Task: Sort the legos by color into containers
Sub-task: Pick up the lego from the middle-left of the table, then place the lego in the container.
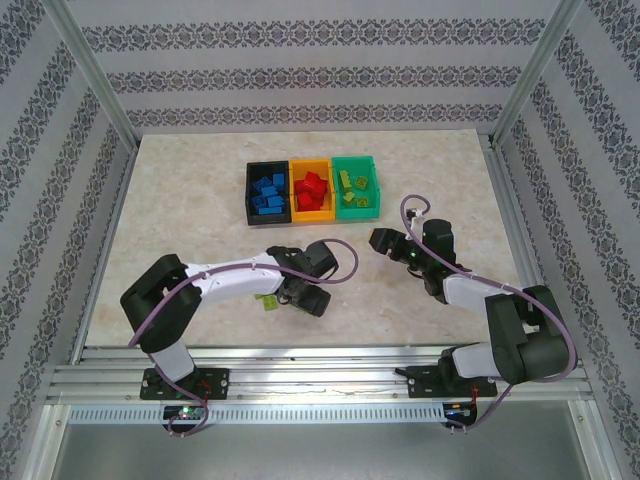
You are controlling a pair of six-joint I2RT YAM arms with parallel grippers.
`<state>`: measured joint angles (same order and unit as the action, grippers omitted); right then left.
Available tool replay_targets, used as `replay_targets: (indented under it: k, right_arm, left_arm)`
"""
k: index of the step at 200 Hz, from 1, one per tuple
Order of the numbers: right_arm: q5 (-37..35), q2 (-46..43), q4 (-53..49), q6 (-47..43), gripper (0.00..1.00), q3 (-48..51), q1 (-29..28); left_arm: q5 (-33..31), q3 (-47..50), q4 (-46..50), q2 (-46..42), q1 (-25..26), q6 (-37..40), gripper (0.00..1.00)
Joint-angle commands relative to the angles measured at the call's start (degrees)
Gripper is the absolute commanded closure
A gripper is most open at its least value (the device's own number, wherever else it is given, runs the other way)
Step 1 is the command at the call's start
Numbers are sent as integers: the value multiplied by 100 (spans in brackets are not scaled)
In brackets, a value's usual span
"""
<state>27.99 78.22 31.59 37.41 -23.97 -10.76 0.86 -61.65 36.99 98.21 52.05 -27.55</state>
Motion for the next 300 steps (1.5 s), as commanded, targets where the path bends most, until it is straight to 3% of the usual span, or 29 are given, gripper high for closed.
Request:
replay_targets:
  k: [1,30,80,151,217,257,300]
  right_arm:
    - [100,61,187,12,37,-35,-66]
    - [119,106,205,21,37,-47,-73]
    - [110,131,211,21,37,-56,-81]
    - [158,273,291,140,37,-61,45]
    - [336,324,544,320,38,72,523]
    - [272,220,510,276,38,131,650]
    - [287,229,530,267,38,121,647]
  left_arm:
    - [-189,-180,430,205,101,-137,19]
    - [-218,-275,395,438,199,-139,20]
    - [-272,-529,482,617,244,-172,42]
    - [-785,-1667,429,734,63,151,43]
    - [-314,-3567,-88,1667,-701,474,44]
    - [267,-5667,301,3022,-1284,846,45]
    - [275,-9249,1625,4842,-1517,1024,39]
